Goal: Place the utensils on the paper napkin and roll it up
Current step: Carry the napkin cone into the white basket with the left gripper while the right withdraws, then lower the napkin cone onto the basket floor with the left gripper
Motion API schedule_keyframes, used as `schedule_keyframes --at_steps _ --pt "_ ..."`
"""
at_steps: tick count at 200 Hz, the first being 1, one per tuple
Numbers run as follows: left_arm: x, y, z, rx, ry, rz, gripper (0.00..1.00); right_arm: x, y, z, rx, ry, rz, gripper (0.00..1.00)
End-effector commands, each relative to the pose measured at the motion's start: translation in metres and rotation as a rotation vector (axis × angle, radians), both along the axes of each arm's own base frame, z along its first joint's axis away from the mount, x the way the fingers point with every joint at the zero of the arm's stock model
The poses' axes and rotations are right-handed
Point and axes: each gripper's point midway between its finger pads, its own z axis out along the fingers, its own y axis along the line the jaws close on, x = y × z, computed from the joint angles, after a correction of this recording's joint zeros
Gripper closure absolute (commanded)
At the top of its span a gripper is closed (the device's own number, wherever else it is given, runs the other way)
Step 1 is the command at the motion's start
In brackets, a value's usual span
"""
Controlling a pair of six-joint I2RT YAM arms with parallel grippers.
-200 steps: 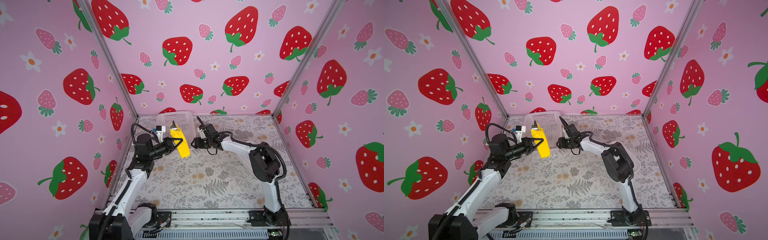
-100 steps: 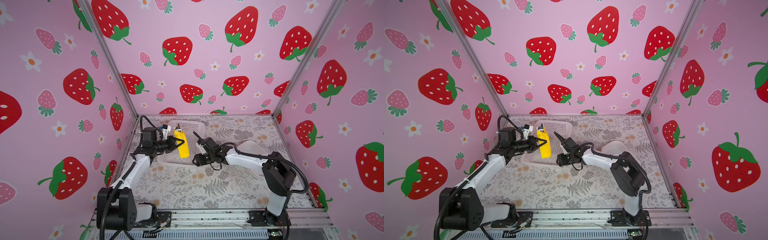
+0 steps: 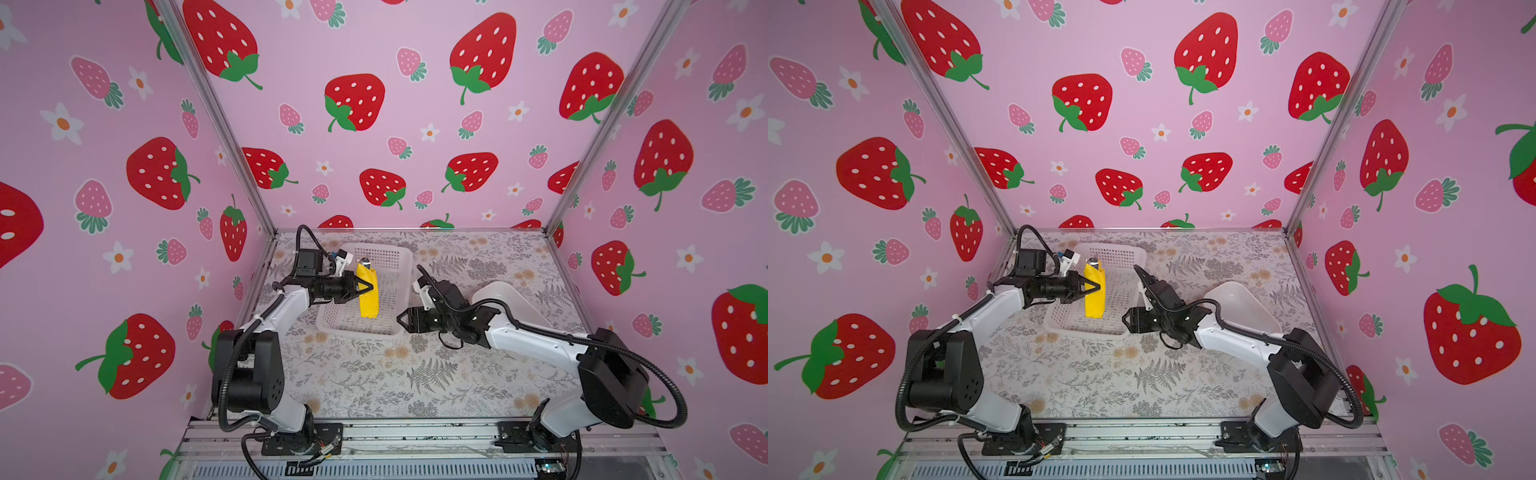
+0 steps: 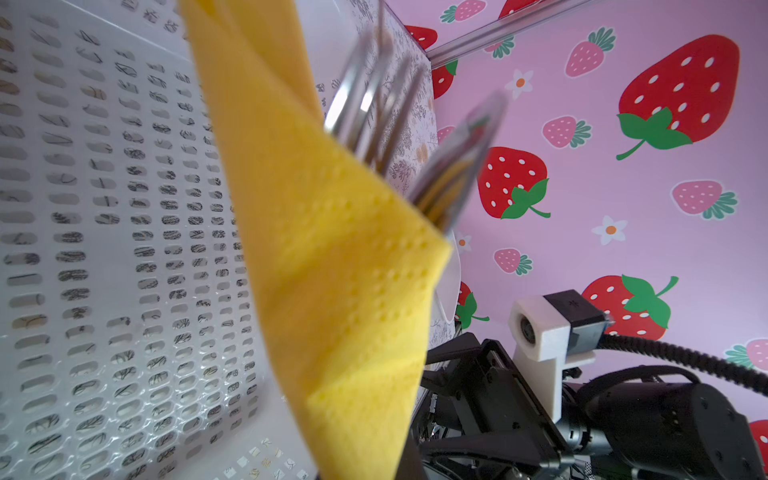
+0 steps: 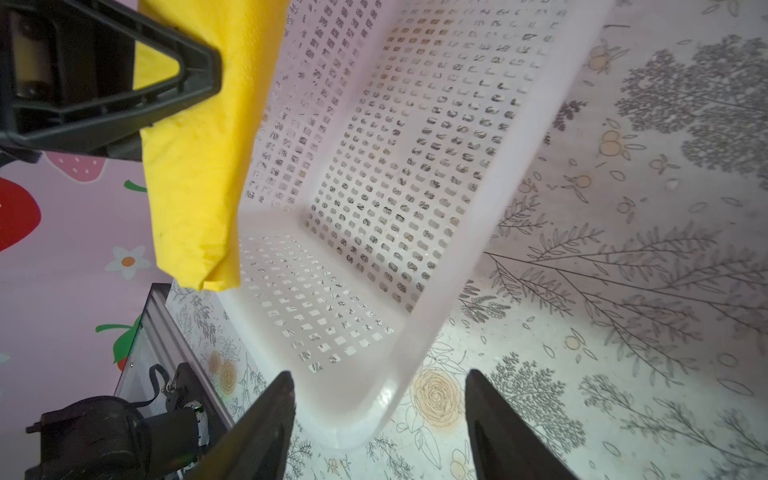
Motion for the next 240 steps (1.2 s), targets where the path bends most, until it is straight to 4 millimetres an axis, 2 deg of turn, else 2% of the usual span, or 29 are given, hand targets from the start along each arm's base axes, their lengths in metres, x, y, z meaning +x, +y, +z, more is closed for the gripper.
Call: schedule_keyframes --at_steps 1,35,100,155,240 --pt "0.005 -0.01 0.008 0.011 -0.052 -0.077 0.91 0.009 -0.008 0.016 0.061 -0.026 -0.08 0.33" --pt "0.017 -0.02 -0.011 0.048 -0.026 -0.098 0.92 0.007 -0.015 0.023 0.099 -0.033 -0.102 0.33" --pt "0.03 -0.055 -0.049 0.139 0.021 -0.19 0.93 0.011 -0.026 0.027 0.134 -0.037 -0.156 0.33" --pt "0.044 -0.06 -0.084 0.173 0.096 -0.19 0.93 0.011 -0.029 0.022 0.132 -0.024 -0.163 0.33" --pt "0.046 -0.07 -0.107 0.122 0.143 -0.231 0.93 0.012 -0.026 0.014 0.126 0.006 -0.159 0.33"
